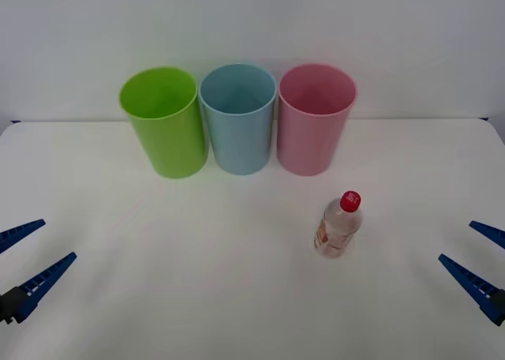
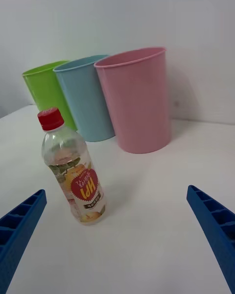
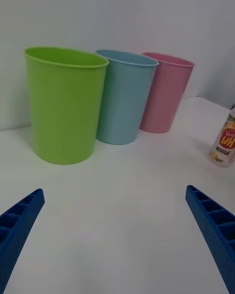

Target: Grasp the object on the table and drop it into the matching bin: aluminum can to the light blue bin, PET bottle to the pink bin.

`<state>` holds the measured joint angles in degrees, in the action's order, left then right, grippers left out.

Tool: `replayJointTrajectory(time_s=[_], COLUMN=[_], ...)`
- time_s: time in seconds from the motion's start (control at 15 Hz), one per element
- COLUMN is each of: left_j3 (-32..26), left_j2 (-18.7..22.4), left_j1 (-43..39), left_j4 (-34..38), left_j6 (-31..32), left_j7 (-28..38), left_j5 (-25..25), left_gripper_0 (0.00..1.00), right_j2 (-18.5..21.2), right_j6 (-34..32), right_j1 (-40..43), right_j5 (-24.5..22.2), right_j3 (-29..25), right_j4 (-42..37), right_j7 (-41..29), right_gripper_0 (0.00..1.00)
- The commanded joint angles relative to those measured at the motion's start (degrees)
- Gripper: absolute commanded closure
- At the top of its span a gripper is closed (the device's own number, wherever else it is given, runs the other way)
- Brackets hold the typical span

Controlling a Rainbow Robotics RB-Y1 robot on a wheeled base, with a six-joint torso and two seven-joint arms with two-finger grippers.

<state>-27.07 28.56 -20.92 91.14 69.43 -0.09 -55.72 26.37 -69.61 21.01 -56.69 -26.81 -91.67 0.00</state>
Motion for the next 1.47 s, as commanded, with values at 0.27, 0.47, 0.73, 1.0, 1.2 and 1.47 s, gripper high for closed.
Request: replayJointTrajectory(time_s=[0.27, 0.47, 0.73, 1.0, 1.2, 1.47], left_j3=[0.00, 0.00, 0.00, 0.00, 0.00, 0.00], left_j2=[0.00, 0.00, 0.00, 0.00, 0.00, 0.00], left_j1=[0.00, 0.00, 0.00, 0.00, 0.00, 0.00], left_j4=[0.00, 0.00, 0.00, 0.00, 0.00, 0.00], left_j6=[0.00, 0.00, 0.00, 0.00, 0.00, 0.00], left_j7=[0.00, 0.00, 0.00, 0.00, 0.00, 0.00], left_j5=[0.00, 0.00, 0.00, 0.00, 0.00, 0.00], left_gripper_0=[0.00, 0.00, 0.00, 0.00, 0.00, 0.00], right_j2=[-0.17, -0.17, -0.17, -0.26, -0.70, -4.13], right_j6=[0.09, 0.09, 0.00, 0.35, 0.79, 1.58], right_j1=[-1.41, -1.49, -2.81, -3.16, -5.01, -8.35], right_j5=[-1.23, -1.49, -3.34, -4.30, -4.30, -6.50], right_j3=[-0.26, 0.09, 2.28, 4.66, 7.82, 9.93], right_j4=[-0.71, -0.71, -0.62, -0.44, 3.34, 8.26], right_j7=[0.62, 0.71, 1.85, 2.99, 4.75, 9.41], right_gripper_0=[0.00, 0.00, 0.00, 0.00, 0.00, 0.00])
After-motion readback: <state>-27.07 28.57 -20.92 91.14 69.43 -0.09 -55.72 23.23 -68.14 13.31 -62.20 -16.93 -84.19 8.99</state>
